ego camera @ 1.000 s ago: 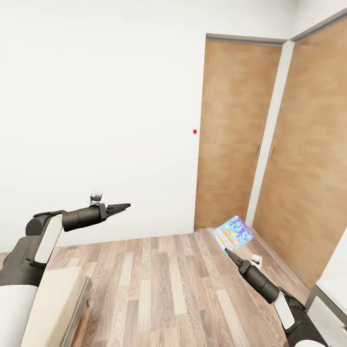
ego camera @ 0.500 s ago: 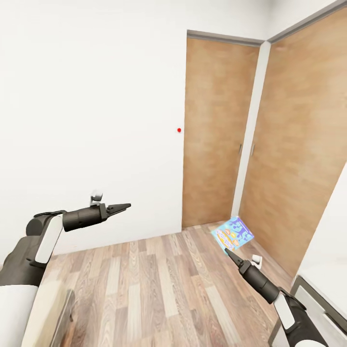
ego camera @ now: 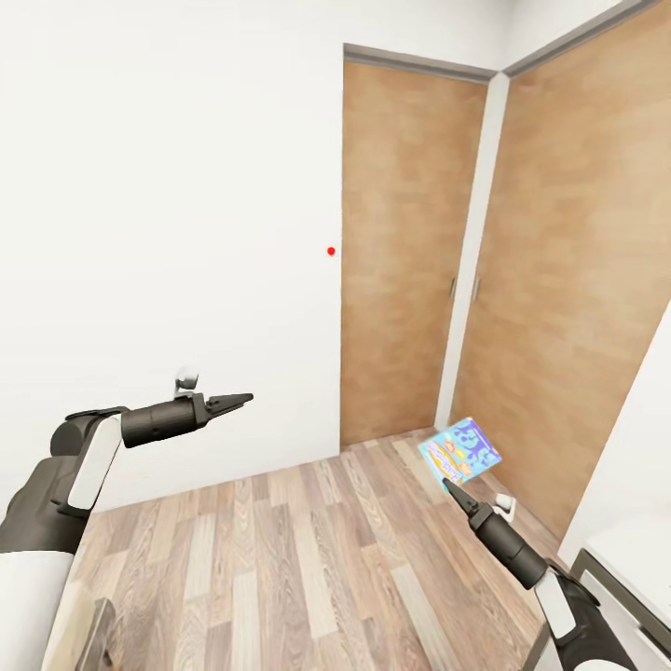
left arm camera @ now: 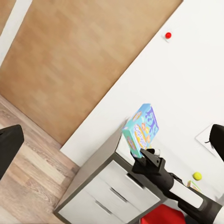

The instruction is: Put all the toys in the child's room - the three board games (two on the bed and one on the table), the two jigsaw puzzles on the table, and the tennis ball on the table - inside the toy box on the table in the child's room.

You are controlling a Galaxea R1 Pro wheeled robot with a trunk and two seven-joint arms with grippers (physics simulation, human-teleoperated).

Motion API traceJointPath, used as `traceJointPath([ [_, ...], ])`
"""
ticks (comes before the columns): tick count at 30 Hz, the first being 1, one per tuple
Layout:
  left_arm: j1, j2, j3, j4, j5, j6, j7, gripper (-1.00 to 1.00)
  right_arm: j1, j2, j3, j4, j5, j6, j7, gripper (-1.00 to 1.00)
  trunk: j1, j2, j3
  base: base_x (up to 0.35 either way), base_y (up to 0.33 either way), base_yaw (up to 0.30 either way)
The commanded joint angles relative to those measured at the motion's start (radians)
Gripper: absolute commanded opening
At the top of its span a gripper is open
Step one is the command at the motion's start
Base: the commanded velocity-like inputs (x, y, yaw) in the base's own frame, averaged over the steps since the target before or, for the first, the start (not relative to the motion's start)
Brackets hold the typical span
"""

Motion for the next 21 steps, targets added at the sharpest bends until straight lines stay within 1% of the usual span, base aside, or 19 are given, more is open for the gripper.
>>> traceJointPath([
  [1, 0.000, 0.000, 0.001, 0.000, -0.001, 0.004, -0.005, 1.00, 0.000, 0.000, -0.004, 0.001, -0.004, 0.011, 0.003, -1.00, 0.000, -0.001, -0.001, 0.038, 0.000, -0.110],
  [8, 0.000, 0.001, 0.002, 0.000, -0.002, 0.004, -0.006, 1.00, 0.000, 0.000, -0.007, 0.001, -0.004, 0.013, 0.001, -1.00, 0.000, -0.001, -0.009, 0.013, 0.025, -0.149],
  [17, 0.000, 0.001, 0.001, 0.000, -0.002, 0.004, -0.006, 1.00, 0.000, 0.001, -0.007, 0.001, -0.004, 0.014, 0.001, -1.00, 0.000, -0.001, -0.019, 0.001, 0.188, -0.167],
  [21, 0.000, 0.001, 0.002, 0.000, -0.001, 0.004, -0.006, 1.00, 0.000, 0.001, -0.007, 0.001, -0.004, 0.014, 0.001, -1.00, 0.000, -0.001, -0.024, 0.000, 0.065, -0.168],
])
